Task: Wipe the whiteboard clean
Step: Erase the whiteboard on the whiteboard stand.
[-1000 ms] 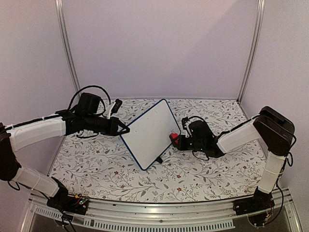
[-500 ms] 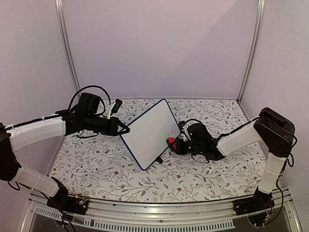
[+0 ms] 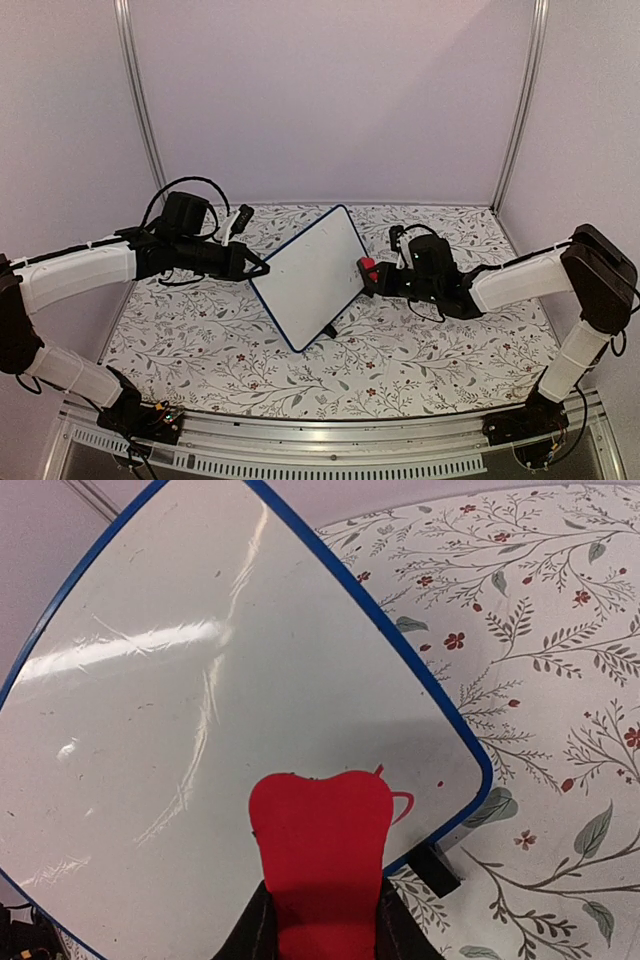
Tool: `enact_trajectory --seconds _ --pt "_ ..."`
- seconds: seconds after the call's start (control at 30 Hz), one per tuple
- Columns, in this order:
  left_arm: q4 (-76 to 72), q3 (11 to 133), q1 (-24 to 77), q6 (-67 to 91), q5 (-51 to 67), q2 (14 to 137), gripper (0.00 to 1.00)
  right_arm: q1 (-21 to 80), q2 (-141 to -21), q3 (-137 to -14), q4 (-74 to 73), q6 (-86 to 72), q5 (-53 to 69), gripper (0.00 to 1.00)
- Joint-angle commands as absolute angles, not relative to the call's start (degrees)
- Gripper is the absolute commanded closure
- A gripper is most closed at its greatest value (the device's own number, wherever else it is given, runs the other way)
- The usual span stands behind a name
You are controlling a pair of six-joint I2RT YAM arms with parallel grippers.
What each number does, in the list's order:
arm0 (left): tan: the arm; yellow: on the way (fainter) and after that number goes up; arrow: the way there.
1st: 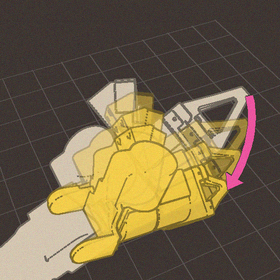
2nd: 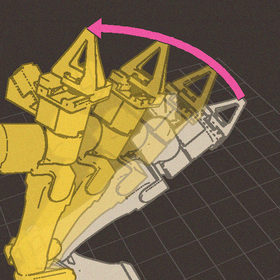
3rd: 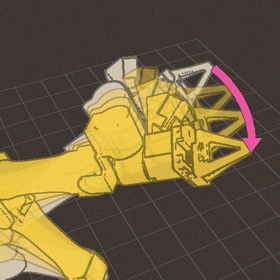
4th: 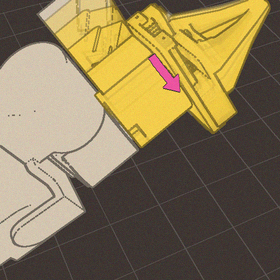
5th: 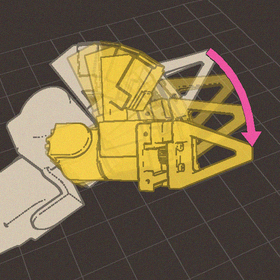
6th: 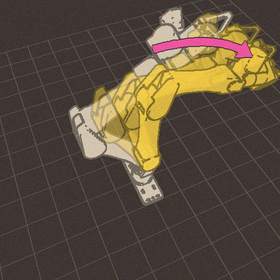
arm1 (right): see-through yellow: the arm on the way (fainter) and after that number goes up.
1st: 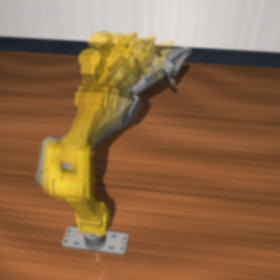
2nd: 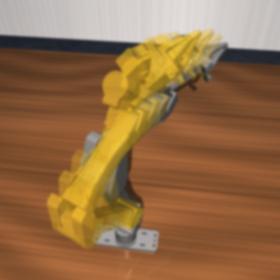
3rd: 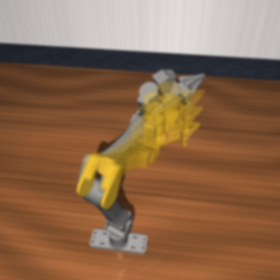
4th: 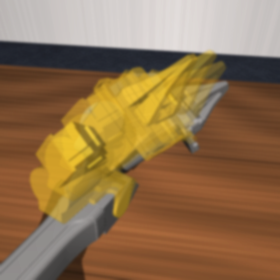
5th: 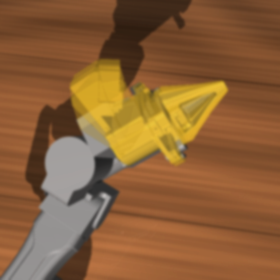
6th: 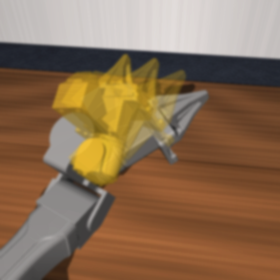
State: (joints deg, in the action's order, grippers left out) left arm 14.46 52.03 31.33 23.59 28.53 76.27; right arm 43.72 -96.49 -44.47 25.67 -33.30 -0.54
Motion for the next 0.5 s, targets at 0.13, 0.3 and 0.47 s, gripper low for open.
enact_trajectory --seconds 0.13,0.3,0.47 --pt "12.4 52.7 31.4 22.6 29.9 76.1 1.00 40.5 -104.1 -49.5 25.9 -36.9 2.6 0.86" --pt "12.4 52.8 31.3 22.6 30.1 76.4 1.00 40.3 -107.7 -49.1 29.0 -39.1 7.2 0.87" --pt "12.3 52.8 31.2 22.7 30.3 76.5 1.00 40.3 -109.4 -47.6 32.6 -40.1 12.3 0.87"
